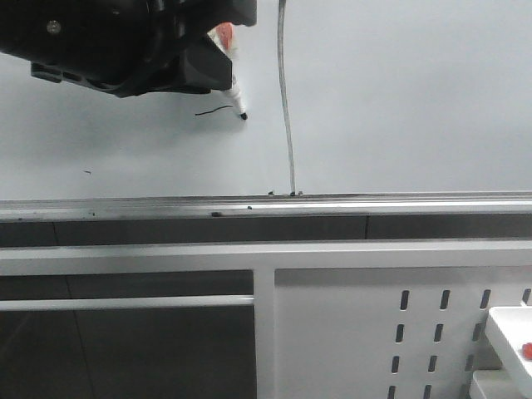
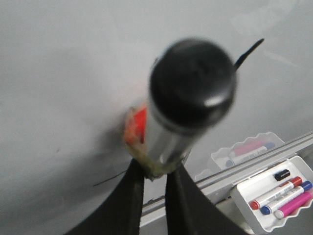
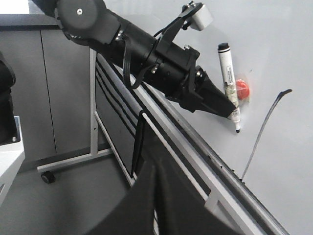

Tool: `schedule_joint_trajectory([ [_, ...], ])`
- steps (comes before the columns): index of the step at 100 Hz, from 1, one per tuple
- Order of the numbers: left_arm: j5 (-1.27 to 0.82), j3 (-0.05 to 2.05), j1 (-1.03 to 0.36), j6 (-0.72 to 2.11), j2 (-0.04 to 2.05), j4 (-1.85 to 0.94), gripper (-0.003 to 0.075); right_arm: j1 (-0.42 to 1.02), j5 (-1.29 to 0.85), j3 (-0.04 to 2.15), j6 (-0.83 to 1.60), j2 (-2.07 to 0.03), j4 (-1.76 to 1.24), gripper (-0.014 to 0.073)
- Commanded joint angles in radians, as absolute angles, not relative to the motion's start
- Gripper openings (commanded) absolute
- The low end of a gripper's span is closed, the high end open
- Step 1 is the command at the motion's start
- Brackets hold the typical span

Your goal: Write number 1 on whiteboard

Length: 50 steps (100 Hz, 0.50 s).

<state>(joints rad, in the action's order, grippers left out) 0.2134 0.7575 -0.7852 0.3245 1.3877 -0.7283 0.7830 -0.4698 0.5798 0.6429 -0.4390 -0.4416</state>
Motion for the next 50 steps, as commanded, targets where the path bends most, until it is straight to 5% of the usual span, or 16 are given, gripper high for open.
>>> schedule_joint_trajectory([
  [1,0.202,0.821,-0.734,0.315,1.365,-0.778,-0.002,0.777,-0.386,0.605,0.64,-0.438,-0.462,-0.0049],
  [50,0.035,0.932,-0.637,0.315,1.355,-0.767,-0.002,0.777,-0.375,0.605,0.64,-0.438,-0.487,-0.0049],
])
